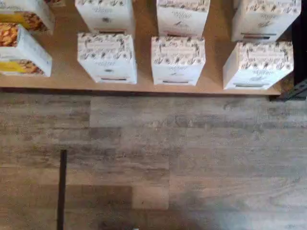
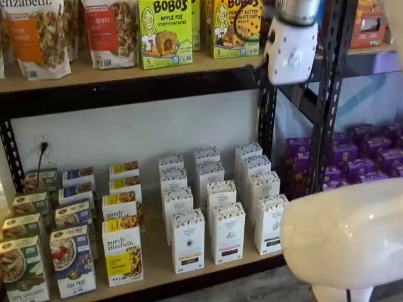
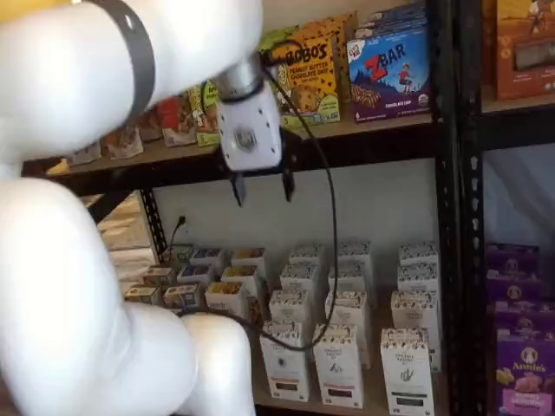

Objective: Pick up the white box with a green strip in the middle, on the bottom shelf, the sixth box from the left

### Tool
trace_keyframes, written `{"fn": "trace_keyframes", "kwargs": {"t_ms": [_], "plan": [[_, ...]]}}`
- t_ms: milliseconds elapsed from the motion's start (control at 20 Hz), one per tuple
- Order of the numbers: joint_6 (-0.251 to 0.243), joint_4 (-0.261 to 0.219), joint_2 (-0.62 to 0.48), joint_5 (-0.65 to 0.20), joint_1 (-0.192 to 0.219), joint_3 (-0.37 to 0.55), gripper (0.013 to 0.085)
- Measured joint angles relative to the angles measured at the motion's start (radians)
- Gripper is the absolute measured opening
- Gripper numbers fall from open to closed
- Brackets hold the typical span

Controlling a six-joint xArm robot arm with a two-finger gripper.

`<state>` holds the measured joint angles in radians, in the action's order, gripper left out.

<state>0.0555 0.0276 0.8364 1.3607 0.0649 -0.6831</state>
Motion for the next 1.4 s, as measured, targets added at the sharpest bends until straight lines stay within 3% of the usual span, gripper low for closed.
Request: {"fn": "trace_keyframes", "kwargs": {"t_ms": [300, 550, 700, 850, 950, 1200, 1350, 1400], "plan": [[0.023, -0.044, -0.136, -0.200, 0.034, 0.133, 0.0850], [0.090, -0.007, -0.313, -0.450, 0.083, 0.222, 0.0850], [0.092, -0.024, -0.433, -0.608, 0.092, 0.247, 0.0850], [0.132, 0.013, -0.535, -0.794, 0.100, 0.272, 0.0850], [0.149, 0.029, -0.620, -0.865, 0.101, 0.258, 0.0850], [0.080, -0.038, -0.829, -0.948, 0.089, 0.179, 0.0850], [-0.024, -0.143, -0.946, -1.026, 0.082, 0.137, 0.0850], [-0.029, -0.145, -0.986, -1.087, 0.080, 0.132, 0.0850]]}}
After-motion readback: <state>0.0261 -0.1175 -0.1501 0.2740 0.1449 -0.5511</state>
